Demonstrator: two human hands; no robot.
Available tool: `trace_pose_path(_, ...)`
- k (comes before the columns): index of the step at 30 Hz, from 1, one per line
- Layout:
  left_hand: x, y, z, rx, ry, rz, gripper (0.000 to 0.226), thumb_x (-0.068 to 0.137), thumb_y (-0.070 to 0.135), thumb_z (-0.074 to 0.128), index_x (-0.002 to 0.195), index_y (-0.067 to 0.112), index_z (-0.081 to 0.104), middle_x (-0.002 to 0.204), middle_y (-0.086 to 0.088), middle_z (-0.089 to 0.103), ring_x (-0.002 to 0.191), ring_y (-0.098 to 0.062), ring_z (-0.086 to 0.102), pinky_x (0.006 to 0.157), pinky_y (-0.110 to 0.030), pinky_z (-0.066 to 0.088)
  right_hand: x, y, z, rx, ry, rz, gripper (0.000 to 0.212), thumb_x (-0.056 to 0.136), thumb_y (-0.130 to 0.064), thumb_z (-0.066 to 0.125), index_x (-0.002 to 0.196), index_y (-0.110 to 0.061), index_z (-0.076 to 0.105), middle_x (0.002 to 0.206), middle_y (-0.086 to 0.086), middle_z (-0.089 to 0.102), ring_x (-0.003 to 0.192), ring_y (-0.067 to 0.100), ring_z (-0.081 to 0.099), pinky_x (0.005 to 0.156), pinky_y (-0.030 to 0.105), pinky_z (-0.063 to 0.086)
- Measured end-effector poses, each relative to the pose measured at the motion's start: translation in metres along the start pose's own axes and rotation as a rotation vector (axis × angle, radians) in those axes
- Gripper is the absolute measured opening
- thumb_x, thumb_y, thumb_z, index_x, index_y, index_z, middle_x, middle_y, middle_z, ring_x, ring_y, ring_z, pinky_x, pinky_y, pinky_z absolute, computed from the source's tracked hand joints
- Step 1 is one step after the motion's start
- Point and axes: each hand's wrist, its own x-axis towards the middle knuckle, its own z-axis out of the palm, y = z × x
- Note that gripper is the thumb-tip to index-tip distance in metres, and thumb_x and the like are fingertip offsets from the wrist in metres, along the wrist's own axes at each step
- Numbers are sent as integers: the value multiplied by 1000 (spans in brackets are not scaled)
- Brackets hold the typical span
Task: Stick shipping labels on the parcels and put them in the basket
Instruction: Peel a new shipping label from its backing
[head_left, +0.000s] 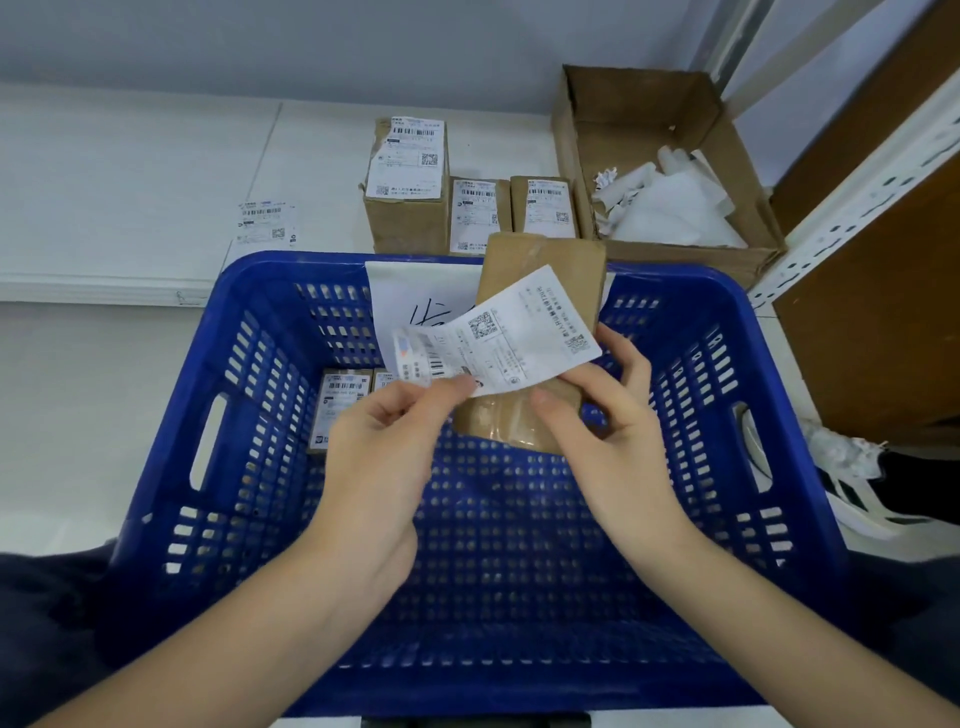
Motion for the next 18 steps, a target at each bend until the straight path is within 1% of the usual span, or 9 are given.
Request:
trace_pose_path(2,0,1,-3,-33,21,31,12,84,14,69,95,16,73,81,8,75,64,10,64,46,-7,44,2,1,0,-55,-23,-42,38,83,-11,71,93,-47,65,144,-13,26,129,-14,28,93,4,38)
trace_pose_path(4,-4,5,-3,-60,25,77,11,85,11,67,92,18,73,80,7,75,77,11,57,46,-6,43,4,4,0,-105,-45,-112,39,82,-15,70,96,-51,64,146,-14,23,130,-6,33,99,14,41)
trace_pose_path(5,-5,7,-3,-65,19,100,11,85,10,66,90,17,72,74,8,73,62,14,28,45,-7,42,4,5,0,-136,-57,-139,37,81,-18,68,97,-51,64,147,-14,22,129,-1,37,101,18,41)
trace_pose_path(6,-7,10,-3,-59,21,118,11,86,8,65,88,16,71,62,9,70,44,11,48,44,-7,42,4,6,-1,-164,-68,-158,35,79,-20,67,98,-49,65,147,-14,20,127,3,41,102,21,41)
trace_pose_path(8,-6,15,-6,-25,36,135,11,86,9,64,83,17,71,48,11,59,42,6,51,45,-9,41,5,7,-4,-196,-67,-182,30,79,-19,66,95,-44,67,149,-11,19,124,5,45,103,24,42)
trace_pose_path(10,0,18,-10,3,62,150,20,84,12,66,67,20,71,48,15,54,44,3,50,53,-15,40,7,8,-6,-205,-58,-192,28,78,-17,67,93,-41,70,148,-7,21,127,11,43,102,25,43)
trace_pose_path(12,4,21,-14,27,73,170,27,83,13,67,58,22,70,51,16,53,47,1,48,60,-20,36,10,9,-9,-207,-69,-192,29,79,-11,70,93,-37,71,148,-5,22,128,14,42,99,17,43)
trace_pose_path(14,4,22,-14,41,59,195,19,84,12,66,68,20,70,51,16,57,48,3,51,61,-21,36,12,12,-11,-229,-84,-188,33,80,-3,71,92,-33,71,148,-4,22,128,16,42,97,13,43)
trace_pose_path(18,2,22,-14,74,22,222,14,85,11,65,76,20,70,53,16,60,50,5,53,61,-19,39,16,18,-15,-266,-92,-205,39,80,-1,70,93,-38,70,150,-4,21,133,20,36,101,17,41)
